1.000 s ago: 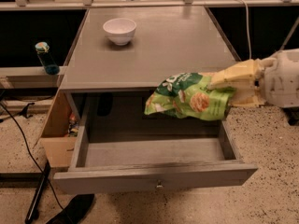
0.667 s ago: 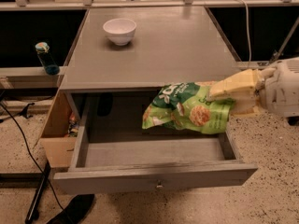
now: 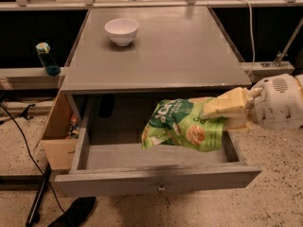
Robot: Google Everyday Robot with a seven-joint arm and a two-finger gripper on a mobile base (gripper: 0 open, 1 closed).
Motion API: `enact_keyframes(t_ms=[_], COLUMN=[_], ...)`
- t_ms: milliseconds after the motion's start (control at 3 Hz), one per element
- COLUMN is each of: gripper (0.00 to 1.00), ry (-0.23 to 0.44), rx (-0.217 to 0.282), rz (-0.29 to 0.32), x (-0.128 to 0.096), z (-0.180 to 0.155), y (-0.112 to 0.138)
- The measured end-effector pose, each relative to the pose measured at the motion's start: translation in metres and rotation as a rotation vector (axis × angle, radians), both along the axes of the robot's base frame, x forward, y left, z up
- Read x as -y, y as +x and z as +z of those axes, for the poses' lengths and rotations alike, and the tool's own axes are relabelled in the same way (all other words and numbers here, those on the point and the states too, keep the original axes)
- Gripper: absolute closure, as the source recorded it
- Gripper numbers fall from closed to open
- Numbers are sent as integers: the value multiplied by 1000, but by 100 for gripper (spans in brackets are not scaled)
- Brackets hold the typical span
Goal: Place green rice chip bag into top drawer
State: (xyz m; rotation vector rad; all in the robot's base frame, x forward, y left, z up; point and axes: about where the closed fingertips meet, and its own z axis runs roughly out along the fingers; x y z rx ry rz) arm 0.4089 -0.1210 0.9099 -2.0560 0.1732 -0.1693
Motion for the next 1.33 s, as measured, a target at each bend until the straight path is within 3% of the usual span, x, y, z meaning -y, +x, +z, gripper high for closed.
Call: enact_keyframes(t_ms=[333, 1000, 1333], gripper=[100, 100, 100], ry=[-10, -16, -24], rx=[13, 29, 39], rz=[5, -42, -71], x=[-4, -9, -22], z=[-18, -54, -89], y=[9, 35, 62])
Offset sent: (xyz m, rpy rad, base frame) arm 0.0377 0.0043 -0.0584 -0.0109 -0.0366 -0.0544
